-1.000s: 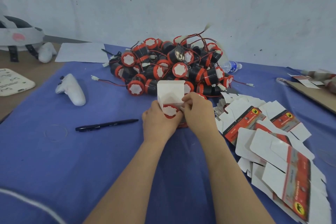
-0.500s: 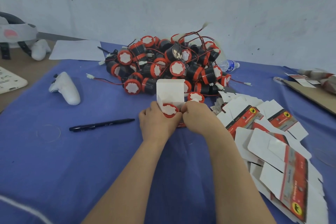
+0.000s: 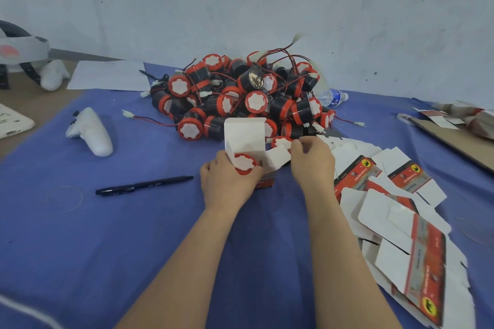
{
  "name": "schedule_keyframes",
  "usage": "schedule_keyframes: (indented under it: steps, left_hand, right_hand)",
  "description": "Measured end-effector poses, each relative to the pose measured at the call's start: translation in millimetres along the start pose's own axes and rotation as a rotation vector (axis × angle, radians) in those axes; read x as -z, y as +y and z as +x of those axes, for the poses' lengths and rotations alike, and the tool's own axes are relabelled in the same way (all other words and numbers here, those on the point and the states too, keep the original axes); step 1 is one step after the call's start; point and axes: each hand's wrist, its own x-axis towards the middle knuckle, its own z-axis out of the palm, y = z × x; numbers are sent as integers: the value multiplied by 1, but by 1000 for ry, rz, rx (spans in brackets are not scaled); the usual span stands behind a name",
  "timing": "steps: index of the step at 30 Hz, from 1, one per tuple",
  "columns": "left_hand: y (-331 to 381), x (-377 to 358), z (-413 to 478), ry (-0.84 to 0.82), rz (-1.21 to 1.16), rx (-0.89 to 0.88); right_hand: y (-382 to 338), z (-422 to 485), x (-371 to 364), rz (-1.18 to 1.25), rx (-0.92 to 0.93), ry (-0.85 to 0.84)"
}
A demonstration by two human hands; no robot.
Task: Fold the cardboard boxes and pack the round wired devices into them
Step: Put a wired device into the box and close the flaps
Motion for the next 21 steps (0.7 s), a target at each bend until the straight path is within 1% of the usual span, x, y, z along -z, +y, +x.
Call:
schedule_keyframes:
  steps: [2, 3, 4, 6, 7, 8, 10, 14, 15, 16, 17, 18, 20, 21]
  left_hand:
    - [0, 1, 1, 12, -4, -11]
    - [-1, 1, 2, 15, -19, -29]
    - [-2, 1, 3, 13, -43, -54]
    - [-3, 1, 3, -11, -121, -84]
    - [-4, 2, 3, -26, -165, -88]
    - [-5, 2, 3, -43, -201, -92]
    - [-6, 5, 4, -104, -287, -84]
    - [-6, 20, 8, -322, -768, 83]
    - [-6, 22, 9, -343, -891, 115]
    - [-7, 22, 10, -330, -970, 147]
    - [-8, 21, 10, -298, -991, 166]
    - [-8, 19, 10, -269, -931, 144]
    - [-10, 14, 9, -215, -679, 3]
    - [-13, 12, 8, -175, -605, -57]
  right_hand:
    - [-3, -2, -2, 233, -9, -44]
    - [-3, -2, -4, 295, -1, -73]
    - [-2, -4, -7, 302, 19, -133]
    - [3, -8, -16, 209, 66, -292]
    - [5, -11, -20, 159, 76, -344]
    - [7, -12, -25, 136, 76, -364]
    - [9, -12, -29, 165, 46, -382]
    - [12, -12, -29, 328, -75, -447]
    - [12, -12, -29, 352, -79, -455]
    - [13, -12, -30, 377, -78, -464]
    - [13, -12, -30, 407, -75, -472]
    - [14, -12, -31, 437, -71, -476]
    - [15, -14, -31, 495, -53, -465]
    - [15, -15, -31, 516, -28, -456]
